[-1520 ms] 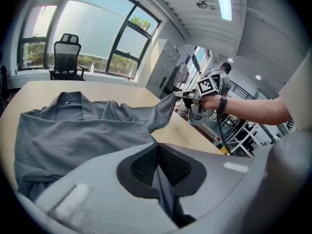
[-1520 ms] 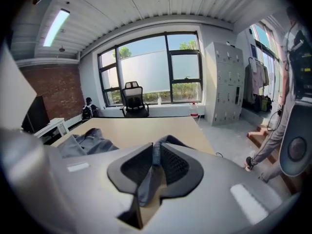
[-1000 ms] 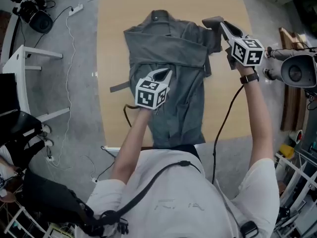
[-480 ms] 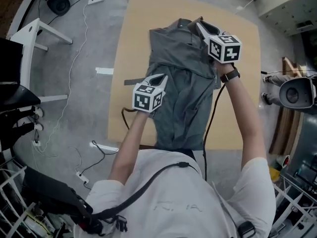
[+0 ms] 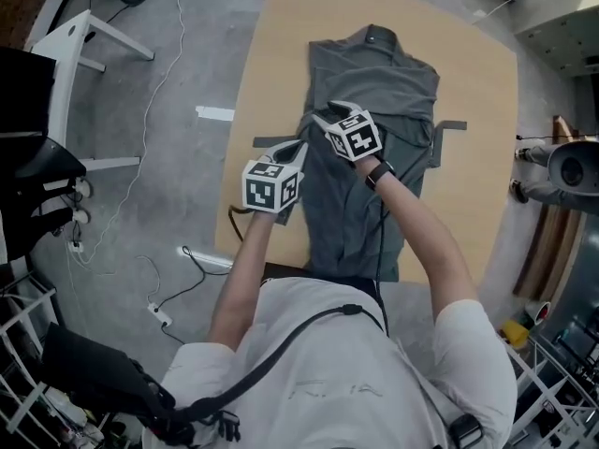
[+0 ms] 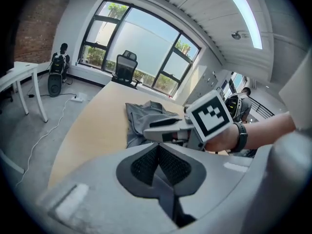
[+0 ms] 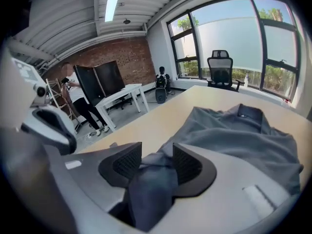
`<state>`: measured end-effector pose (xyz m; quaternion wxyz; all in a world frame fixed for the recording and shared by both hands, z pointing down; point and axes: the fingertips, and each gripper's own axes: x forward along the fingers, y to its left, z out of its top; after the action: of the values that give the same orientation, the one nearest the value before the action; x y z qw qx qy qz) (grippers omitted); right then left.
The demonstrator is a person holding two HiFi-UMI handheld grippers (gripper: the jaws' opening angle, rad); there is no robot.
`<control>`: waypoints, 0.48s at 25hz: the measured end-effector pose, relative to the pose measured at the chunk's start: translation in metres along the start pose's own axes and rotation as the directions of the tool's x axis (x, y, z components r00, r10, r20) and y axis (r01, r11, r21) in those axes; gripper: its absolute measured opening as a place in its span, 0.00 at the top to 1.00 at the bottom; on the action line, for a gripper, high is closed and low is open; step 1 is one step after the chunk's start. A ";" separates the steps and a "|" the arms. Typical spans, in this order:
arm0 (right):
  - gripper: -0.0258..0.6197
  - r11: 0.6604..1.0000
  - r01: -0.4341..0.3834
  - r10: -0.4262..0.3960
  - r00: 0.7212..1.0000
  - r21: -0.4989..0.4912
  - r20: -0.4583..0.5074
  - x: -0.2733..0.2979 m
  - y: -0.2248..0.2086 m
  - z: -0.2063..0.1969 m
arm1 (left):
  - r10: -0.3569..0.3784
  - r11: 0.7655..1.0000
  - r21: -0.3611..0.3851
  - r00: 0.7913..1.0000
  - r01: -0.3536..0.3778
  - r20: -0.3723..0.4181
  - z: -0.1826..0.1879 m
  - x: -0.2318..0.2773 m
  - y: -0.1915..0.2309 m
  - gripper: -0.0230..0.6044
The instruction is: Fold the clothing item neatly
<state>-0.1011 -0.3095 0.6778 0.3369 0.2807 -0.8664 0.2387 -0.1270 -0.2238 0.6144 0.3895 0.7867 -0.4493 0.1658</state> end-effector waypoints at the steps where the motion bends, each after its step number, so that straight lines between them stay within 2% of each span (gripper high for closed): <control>1: 0.65 1.000 -0.014 0.014 1.000 0.001 -0.003 0.000 0.007 -0.010 | 0.004 1.000 -0.002 1.000 -0.004 -0.005 -0.001 0.000 0.002 0.96; 4: 0.65 1.000 -0.024 0.024 1.000 -0.005 0.011 -0.012 0.011 -0.026 | 0.011 1.000 -0.003 1.000 -0.011 -0.016 -0.003 0.005 0.004 0.96; 7: 0.65 1.000 0.008 -0.008 0.999 -0.013 0.048 -0.037 -0.001 -0.031 | 0.014 1.000 0.005 1.000 -0.014 -0.027 -0.007 0.011 0.002 0.96; 12: 0.70 0.996 0.068 -0.076 0.985 0.057 0.153 -0.098 -0.031 -0.031 | 0.027 1.000 0.017 0.999 -0.027 -0.020 -0.002 0.013 -0.004 0.96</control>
<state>-0.0067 -0.2816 0.6347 0.2695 0.3381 -0.8728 0.2263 -0.1165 -0.2281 0.6216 0.3854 0.7820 -0.4544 0.1827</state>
